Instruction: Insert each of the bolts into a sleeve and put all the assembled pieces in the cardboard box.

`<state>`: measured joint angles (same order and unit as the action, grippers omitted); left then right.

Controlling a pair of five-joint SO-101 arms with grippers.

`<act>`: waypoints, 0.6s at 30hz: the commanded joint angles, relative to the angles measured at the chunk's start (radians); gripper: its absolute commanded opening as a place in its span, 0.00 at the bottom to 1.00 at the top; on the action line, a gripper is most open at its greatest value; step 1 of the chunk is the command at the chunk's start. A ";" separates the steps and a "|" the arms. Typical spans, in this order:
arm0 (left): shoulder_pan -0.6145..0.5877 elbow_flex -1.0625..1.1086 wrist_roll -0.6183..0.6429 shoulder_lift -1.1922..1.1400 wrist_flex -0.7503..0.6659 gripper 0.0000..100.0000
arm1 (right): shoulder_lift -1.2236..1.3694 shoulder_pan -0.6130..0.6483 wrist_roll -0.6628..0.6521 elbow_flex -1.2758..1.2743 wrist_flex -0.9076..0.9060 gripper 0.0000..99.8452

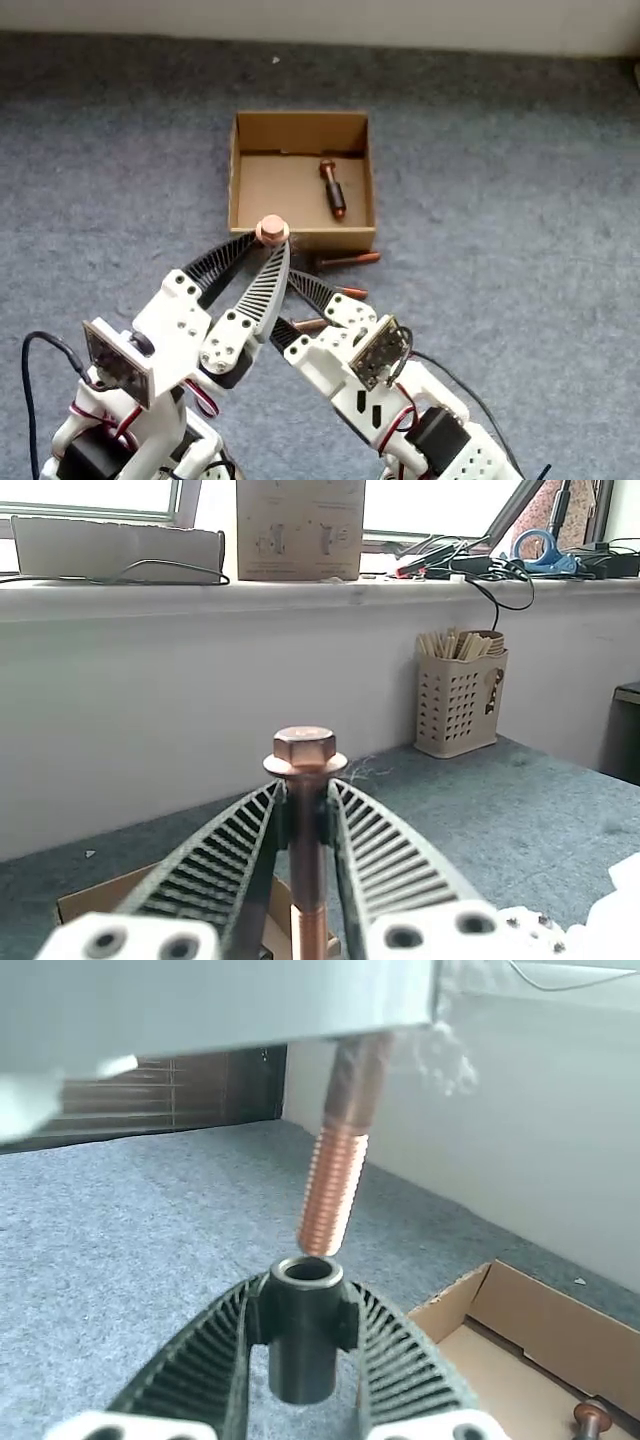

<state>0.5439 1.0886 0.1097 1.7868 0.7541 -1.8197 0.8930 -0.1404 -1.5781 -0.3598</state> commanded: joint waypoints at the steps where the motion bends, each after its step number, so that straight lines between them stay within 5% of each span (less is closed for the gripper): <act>1: 0.004 -0.001 0.006 0.005 -0.005 0.01 | -0.016 0.012 -0.008 0.024 0.027 0.00; 18: -0.039 0.013 0.005 0.005 0.002 0.01 | -0.016 0.010 -0.008 0.116 0.027 0.00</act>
<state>0.5163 1.0917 0.1097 1.7944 0.7587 -1.8197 0.8976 -0.1404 -1.5336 -0.3598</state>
